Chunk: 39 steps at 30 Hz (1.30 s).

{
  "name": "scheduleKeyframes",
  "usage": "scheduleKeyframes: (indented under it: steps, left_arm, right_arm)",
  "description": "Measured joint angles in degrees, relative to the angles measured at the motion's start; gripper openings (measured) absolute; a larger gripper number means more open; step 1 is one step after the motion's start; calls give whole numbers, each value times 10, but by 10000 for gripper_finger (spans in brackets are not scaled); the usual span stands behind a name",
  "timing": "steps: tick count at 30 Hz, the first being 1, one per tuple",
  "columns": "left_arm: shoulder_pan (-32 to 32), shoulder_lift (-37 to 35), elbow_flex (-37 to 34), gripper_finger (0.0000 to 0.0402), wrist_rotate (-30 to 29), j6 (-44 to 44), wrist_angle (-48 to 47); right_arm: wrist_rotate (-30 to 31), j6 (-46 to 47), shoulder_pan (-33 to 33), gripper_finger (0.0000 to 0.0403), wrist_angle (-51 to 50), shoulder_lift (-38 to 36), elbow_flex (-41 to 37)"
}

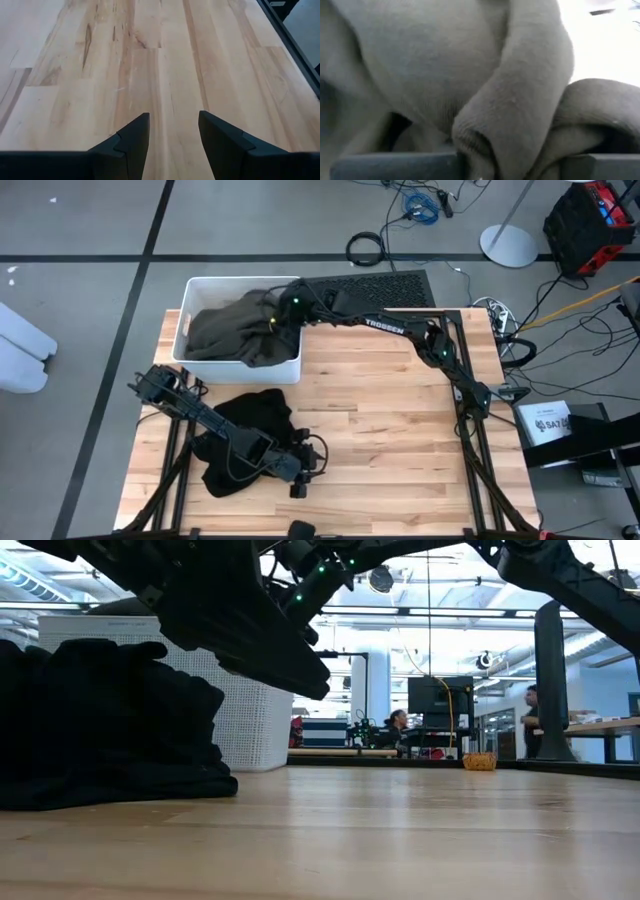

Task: Sort clothes
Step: Put the dark gray jacket into the white laundry bin

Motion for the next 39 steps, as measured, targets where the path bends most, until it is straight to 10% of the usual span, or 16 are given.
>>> scheduleKeyframes:
  steps: [17, 27, 39]
  left_arm:
    - [4, 0, 0, 180, 4, 12, 0]
    - [4, 0, 0, 180, 5, 11, 9]
    - [4, 0, 0, 180, 8, 11, 18]
  right_arm:
    - [145, -62, 7, 60, -338, -130, -1]
    - [3, -2, 23, 59, -259, -180, -1]
    - [-14, 23, 42, 59, -61, -57, -1]
